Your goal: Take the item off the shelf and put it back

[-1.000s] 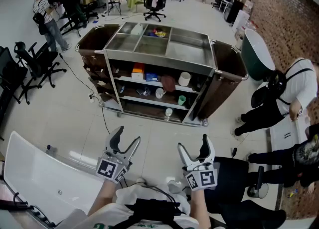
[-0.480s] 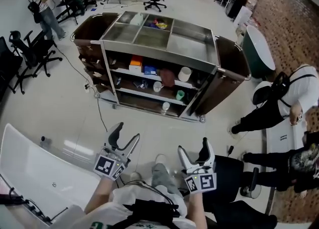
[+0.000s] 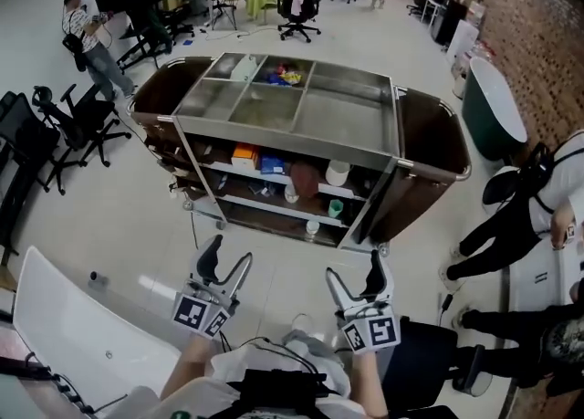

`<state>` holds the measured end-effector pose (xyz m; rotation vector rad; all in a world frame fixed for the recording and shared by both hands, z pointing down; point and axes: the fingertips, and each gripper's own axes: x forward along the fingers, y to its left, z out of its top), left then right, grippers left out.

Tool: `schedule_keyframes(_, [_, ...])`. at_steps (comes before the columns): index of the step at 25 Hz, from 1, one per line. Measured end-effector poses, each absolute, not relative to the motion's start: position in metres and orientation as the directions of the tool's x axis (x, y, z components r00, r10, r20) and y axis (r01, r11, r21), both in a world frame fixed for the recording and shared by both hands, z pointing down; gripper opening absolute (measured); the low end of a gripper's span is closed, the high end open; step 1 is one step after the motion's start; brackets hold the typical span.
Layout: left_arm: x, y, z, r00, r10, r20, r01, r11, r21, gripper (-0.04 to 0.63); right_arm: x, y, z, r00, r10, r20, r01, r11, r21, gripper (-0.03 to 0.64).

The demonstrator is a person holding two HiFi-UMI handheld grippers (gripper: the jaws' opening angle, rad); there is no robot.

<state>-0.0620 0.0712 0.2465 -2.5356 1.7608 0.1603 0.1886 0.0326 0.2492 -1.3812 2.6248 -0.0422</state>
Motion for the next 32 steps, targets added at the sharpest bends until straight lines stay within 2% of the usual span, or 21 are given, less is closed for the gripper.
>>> schedule_keyframes(10, [-0.038, 0.032, 0.249, 0.271, -0.958, -0.091, -0.962, -0.272, 0.004, 0.276, 0.23, -0.025, 0.254, -0.582, -0.8, -0.144, -0.789, 0.599, -0.138, 0.462])
schedule_keyframes(16, [-0.039, 0.016, 0.249, 0.284, -0.954, -0.098, -0.958, -0.286, 0.002, 0.276, 0.236, -0.031, 0.259, -0.565, -0.814, -0.137, -0.802, 0.581, -0.142, 0.46])
schedule_keyframes(24, [-0.047, -0.004, 0.248, 0.375, -0.922, -0.091, -0.927, -0.372, -0.052, 0.276, 0.215, -0.03, 0.258, -0.52, -0.844, -0.133, -0.832, 0.535, -0.145, 0.46])
schedule_keyframes(32, [-0.089, -0.014, 0.249, 0.393, -0.915, -0.085, -0.918, -0.386, -0.091, 0.275, 0.147, -0.034, 0.256, -0.555, -0.824, -0.116, -0.819, 0.565, -0.1, 0.46])
